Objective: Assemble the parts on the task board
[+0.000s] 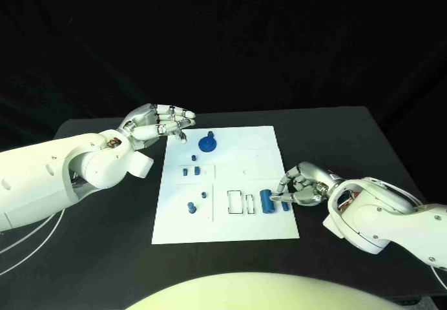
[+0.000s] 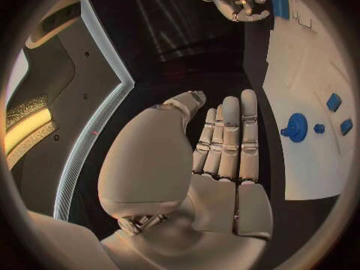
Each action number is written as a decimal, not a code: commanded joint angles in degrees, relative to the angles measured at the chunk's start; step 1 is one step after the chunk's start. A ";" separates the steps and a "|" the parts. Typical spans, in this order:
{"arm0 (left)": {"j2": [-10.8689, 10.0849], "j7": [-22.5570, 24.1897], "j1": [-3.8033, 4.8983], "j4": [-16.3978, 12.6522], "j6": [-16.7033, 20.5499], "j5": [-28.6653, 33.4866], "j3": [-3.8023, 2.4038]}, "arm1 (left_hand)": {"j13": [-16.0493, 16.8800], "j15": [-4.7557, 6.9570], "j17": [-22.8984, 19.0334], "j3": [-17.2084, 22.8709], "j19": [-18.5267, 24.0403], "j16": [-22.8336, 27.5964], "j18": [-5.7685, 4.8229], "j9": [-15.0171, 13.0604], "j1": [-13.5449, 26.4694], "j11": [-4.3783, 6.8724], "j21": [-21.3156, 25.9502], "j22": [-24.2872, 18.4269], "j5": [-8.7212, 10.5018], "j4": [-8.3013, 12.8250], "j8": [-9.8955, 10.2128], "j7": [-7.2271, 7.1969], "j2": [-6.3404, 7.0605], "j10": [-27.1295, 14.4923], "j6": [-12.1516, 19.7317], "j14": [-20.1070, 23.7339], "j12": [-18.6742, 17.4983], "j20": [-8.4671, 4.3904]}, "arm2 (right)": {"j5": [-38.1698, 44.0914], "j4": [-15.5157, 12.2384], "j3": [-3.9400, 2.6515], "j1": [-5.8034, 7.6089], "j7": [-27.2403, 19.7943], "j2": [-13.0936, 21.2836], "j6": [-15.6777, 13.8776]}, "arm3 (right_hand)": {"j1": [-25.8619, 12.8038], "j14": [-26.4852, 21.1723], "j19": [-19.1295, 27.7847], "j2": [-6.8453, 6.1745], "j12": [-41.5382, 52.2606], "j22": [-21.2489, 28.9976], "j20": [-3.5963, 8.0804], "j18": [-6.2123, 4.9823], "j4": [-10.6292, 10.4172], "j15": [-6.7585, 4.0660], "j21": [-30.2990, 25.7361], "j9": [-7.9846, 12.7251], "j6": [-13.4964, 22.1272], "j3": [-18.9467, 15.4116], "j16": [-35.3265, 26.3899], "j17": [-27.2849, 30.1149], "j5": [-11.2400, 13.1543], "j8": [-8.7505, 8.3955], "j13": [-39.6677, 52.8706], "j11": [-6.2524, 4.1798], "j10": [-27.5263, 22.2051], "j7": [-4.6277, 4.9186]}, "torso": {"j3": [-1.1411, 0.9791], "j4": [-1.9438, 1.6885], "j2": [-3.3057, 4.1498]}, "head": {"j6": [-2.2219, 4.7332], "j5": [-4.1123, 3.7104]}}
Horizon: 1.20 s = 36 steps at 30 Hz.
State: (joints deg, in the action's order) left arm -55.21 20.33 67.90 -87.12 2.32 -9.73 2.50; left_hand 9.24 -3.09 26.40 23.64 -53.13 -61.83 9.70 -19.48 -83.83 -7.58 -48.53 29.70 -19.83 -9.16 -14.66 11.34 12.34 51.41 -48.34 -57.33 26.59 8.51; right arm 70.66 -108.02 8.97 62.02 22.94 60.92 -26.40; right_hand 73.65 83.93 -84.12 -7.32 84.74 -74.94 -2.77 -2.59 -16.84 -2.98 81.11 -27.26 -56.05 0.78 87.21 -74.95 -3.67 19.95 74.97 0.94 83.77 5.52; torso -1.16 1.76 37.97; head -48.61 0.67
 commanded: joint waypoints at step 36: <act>-0.38 0.22 -0.04 -0.40 -1.00 1.26 -0.04 | -0.21 -0.48 0.06 -0.36 -0.27 0.19 0.80 -0.02 1.42 -0.22 0.79 -0.39 0.26 -1.13 -0.12 -0.01 -0.90 0.30 -0.17 -0.12 -0.37 0.32 | 13.49 4.77 0.41 -2.98 10.17 -8.50 9.37 | -8.25 5.08 -4.91 0.51 -0.35 -13.35 0.94 1.38 -0.03 -1.12 2.27 -3.06 -0.95 -8.13 0.85 -10.10 0.02 4.78 9.35 -1.20 2.12 -1.52 | 0.13 -0.03 -0.03 | -1.39 1.33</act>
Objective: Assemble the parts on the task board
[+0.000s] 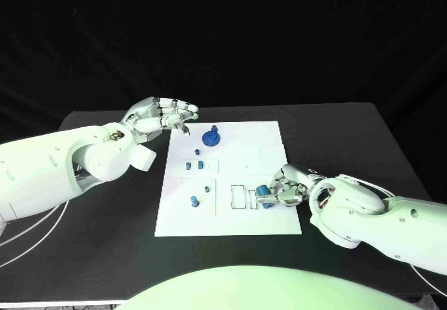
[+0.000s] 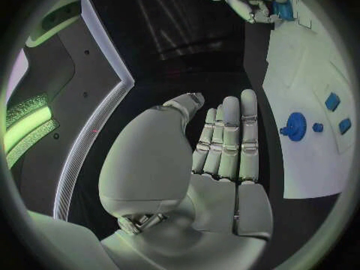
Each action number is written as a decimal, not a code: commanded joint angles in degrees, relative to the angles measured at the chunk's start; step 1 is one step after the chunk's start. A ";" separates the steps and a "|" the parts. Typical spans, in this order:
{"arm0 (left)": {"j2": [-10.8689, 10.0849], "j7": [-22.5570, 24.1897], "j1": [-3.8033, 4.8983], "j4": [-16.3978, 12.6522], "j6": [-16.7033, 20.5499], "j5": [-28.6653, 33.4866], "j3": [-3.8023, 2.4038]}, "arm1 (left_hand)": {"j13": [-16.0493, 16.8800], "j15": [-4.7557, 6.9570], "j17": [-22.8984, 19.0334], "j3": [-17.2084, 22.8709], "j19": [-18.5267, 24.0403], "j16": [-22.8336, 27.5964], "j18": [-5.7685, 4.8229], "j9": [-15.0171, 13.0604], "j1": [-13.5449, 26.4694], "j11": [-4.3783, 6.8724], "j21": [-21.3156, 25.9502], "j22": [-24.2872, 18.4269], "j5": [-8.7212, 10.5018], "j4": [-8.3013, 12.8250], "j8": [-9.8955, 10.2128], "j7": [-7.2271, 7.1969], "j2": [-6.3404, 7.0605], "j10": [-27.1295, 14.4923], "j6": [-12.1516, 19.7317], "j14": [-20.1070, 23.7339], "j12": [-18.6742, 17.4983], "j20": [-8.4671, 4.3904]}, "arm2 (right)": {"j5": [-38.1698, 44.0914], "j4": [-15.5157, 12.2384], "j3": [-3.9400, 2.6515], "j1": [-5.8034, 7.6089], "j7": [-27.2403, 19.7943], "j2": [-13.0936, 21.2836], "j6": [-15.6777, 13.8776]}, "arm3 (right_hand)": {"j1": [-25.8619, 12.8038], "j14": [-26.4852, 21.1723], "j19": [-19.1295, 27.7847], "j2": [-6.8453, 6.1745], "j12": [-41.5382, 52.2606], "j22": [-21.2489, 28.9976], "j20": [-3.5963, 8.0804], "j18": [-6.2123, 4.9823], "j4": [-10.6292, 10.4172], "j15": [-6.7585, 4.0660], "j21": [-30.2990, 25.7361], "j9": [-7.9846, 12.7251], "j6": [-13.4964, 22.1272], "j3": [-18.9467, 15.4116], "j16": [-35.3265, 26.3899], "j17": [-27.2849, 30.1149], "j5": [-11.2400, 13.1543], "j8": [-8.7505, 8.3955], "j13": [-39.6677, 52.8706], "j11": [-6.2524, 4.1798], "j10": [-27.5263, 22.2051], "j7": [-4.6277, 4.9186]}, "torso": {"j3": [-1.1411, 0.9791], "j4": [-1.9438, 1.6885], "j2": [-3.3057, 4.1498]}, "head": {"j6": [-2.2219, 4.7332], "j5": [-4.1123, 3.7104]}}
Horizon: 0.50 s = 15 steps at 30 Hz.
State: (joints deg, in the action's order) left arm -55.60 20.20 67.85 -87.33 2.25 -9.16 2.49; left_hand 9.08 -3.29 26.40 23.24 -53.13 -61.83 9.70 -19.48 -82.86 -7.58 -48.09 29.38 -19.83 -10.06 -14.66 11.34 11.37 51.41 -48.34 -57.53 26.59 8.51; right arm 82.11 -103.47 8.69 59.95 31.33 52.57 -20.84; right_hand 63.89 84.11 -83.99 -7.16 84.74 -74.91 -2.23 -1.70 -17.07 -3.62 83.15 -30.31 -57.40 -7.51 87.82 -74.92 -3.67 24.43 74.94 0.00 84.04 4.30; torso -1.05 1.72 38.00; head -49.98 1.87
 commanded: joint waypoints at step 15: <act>-0.03 0.34 0.01 -0.02 -0.86 0.72 -0.03 | -0.07 -0.26 0.06 0.08 -0.28 0.18 0.81 -0.02 0.38 -0.20 0.41 -0.10 0.24 -0.21 -0.12 -0.03 0.03 0.28 -0.16 0.10 -0.39 0.33 | -4.59 -1.53 0.61 -0.94 -0.58 0.91 -4.44 | 11.49 4.88 -5.02 4.43 -0.81 -13.46 0.68 0.50 1.13 -0.75 0.24 -0.60 0.70 3.75 0.21 -10.14 0.18 1.72 9.41 -0.57 1.80 -0.61 | 0.01 0.07 -0.06 | 0.33 0.44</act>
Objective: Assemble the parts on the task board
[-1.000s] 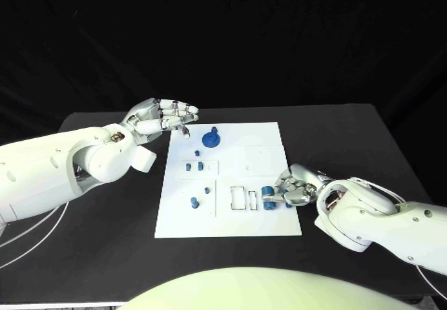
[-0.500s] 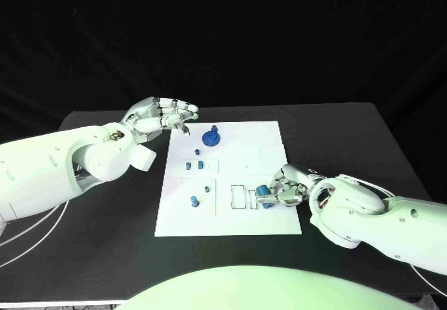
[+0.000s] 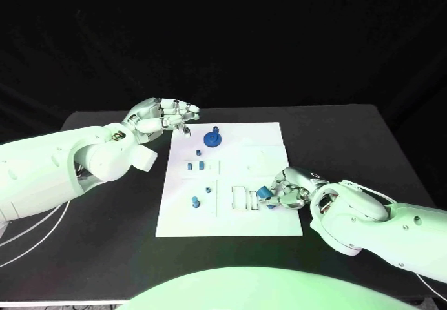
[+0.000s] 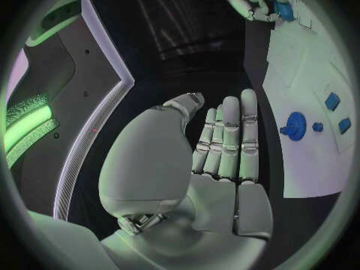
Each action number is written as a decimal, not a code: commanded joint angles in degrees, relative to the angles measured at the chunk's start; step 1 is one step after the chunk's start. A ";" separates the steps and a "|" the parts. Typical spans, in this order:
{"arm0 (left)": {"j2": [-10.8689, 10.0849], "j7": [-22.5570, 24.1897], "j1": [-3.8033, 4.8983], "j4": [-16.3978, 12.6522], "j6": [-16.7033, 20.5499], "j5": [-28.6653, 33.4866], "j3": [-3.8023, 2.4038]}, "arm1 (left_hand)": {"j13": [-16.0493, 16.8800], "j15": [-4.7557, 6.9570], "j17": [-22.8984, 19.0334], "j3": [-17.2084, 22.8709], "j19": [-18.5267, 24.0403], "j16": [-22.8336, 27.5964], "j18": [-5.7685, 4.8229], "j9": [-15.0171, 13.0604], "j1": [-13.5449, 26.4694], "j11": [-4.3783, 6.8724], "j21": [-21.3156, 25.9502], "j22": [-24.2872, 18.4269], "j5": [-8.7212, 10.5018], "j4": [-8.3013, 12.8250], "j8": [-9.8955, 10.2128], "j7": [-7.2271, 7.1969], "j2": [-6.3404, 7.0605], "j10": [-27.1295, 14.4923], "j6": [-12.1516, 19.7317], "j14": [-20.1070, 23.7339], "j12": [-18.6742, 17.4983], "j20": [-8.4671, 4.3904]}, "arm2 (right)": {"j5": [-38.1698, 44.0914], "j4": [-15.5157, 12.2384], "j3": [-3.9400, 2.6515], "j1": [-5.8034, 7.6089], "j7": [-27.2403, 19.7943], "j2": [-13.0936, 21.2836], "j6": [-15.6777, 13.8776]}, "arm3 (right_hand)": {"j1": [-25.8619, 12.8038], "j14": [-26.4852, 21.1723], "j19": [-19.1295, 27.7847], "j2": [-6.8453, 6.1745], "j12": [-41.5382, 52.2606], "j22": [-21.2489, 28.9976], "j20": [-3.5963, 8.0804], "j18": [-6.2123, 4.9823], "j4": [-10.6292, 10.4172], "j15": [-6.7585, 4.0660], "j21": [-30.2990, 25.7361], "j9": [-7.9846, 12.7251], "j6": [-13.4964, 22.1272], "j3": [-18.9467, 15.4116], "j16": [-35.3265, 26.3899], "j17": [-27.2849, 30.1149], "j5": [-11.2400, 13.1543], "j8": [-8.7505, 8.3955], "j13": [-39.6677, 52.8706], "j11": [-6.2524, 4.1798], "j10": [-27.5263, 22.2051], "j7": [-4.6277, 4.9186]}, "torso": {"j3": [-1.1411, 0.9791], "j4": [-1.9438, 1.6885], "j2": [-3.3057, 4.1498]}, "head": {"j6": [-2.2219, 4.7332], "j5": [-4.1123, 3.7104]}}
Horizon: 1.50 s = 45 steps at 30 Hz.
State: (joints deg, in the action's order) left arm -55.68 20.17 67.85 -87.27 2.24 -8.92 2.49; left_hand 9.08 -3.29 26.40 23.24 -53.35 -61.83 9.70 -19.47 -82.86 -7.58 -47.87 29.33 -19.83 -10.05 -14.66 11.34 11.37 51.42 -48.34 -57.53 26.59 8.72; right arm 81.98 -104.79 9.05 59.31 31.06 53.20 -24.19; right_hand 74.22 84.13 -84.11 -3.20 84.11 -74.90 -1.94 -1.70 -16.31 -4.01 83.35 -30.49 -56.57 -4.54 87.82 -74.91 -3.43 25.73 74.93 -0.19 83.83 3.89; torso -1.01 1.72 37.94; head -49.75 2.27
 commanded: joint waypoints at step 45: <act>0.12 0.15 0.02 0.05 -1.12 0.50 -0.03 | -0.10 -0.23 0.09 0.12 -0.13 0.18 0.83 -0.03 0.26 -0.18 0.29 -0.12 0.21 -0.16 -0.15 -0.05 0.01 0.28 -0.17 0.13 -0.38 0.11 | -13.53 0.54 -0.33 3.05 0.87 -6.65 3.09 | -4.34 4.80 -4.90 2.85 -1.19 -13.46 0.42 0.48 -0.39 -0.42 -0.02 0.11 -0.62 -1.01 0.01 -9.85 0.04 0.55 8.99 -0.46 1.82 -0.30 | -0.10 0.03 0.14 | -0.20 0.83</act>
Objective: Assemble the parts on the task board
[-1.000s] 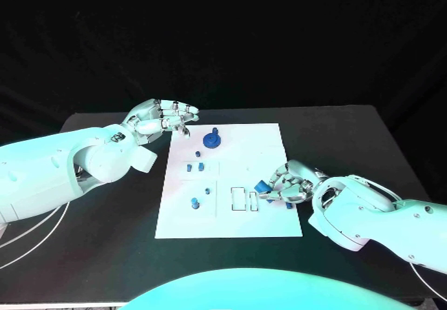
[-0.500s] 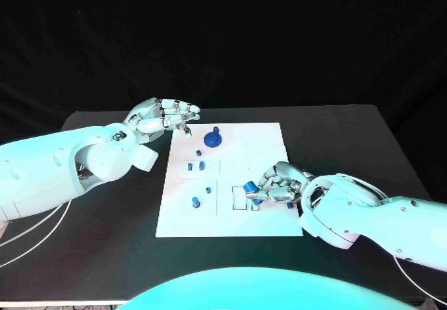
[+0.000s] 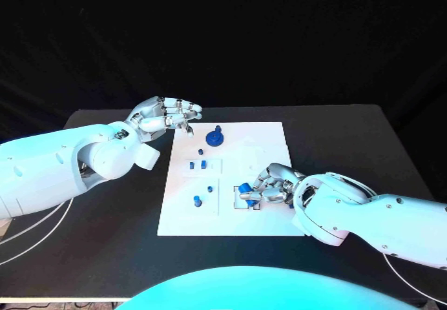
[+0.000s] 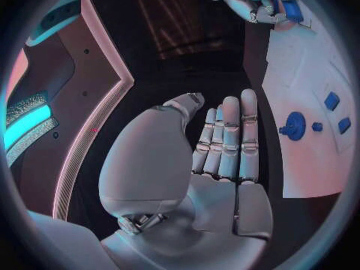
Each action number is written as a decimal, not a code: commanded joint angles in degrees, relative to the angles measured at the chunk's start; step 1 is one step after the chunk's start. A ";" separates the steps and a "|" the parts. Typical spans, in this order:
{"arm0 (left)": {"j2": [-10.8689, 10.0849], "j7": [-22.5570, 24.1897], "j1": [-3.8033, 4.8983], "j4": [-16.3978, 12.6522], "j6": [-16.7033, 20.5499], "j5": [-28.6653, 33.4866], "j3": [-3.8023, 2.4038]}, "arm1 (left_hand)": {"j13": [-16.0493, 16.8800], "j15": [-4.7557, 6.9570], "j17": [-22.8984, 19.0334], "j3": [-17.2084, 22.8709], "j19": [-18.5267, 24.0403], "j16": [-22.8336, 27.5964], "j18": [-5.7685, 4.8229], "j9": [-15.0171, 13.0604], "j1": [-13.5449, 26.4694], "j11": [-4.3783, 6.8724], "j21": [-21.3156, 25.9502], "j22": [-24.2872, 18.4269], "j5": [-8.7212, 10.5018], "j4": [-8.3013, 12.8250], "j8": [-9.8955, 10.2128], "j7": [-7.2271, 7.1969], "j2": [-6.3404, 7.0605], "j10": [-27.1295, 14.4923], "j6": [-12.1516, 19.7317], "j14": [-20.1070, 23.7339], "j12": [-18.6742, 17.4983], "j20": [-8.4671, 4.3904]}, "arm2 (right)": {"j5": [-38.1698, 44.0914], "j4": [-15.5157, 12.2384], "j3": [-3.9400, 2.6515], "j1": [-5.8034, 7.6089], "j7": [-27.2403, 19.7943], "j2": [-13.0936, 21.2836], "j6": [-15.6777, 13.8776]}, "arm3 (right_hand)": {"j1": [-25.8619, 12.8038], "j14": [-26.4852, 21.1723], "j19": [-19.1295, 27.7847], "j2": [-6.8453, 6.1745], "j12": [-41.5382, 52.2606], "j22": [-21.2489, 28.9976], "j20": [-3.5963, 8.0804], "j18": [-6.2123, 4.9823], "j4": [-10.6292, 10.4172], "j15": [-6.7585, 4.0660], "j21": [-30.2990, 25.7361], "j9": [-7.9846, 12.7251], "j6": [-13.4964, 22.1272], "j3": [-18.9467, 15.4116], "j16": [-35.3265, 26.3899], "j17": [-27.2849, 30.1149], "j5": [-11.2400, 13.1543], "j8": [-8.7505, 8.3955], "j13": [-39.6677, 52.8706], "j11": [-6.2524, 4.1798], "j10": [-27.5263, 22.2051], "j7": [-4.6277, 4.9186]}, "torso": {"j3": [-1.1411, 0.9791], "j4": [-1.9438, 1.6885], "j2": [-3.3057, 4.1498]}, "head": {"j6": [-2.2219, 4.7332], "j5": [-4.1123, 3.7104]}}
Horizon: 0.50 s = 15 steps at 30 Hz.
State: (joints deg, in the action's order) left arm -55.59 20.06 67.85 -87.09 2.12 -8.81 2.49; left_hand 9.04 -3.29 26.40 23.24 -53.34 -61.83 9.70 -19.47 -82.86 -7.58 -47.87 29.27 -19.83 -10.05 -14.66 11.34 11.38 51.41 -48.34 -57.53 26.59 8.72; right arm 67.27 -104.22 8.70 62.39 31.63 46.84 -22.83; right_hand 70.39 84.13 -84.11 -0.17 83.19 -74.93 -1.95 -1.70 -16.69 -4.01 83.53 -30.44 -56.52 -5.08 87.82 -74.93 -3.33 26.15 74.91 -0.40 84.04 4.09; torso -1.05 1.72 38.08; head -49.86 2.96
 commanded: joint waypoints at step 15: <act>-0.10 -0.01 0.02 -0.20 -1.18 0.39 -0.03 | -0.08 -0.24 0.10 0.10 -0.16 0.18 0.83 -0.04 0.29 -0.19 0.35 -0.11 0.20 -0.21 -0.15 -0.05 0.02 0.27 -0.17 0.15 -0.39 0.11 | 2.95 0.86 0.02 0.03 0.59 -1.45 0.58 | -3.80 4.71 -4.80 -0.04 -0.82 -13.28 0.48 0.37 -0.12 -0.44 -0.87 0.03 -0.34 -3.27 -0.21 -9.44 -0.04 0.38 8.79 -0.25 1.43 -0.49 | 0.00 0.03 -0.01 | -0.05 0.26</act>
State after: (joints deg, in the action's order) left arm -55.70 19.93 67.85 -87.13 2.03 -8.81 2.50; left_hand 9.05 -3.29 26.45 23.24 -53.34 -61.83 9.71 -19.47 -82.87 -7.58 -47.87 29.21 -19.83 -10.05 -14.66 11.34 11.38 51.41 -48.34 -57.53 26.59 8.71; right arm 68.57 -103.46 8.72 62.42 32.05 45.52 -22.21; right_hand 66.95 84.13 -83.90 -0.08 82.53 -74.92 -1.75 -1.69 -16.82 -4.01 82.85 -30.47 -57.24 -8.22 87.82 -74.92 -3.33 26.20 74.91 -0.40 84.04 3.36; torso -1.07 1.79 38.06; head -49.98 3.25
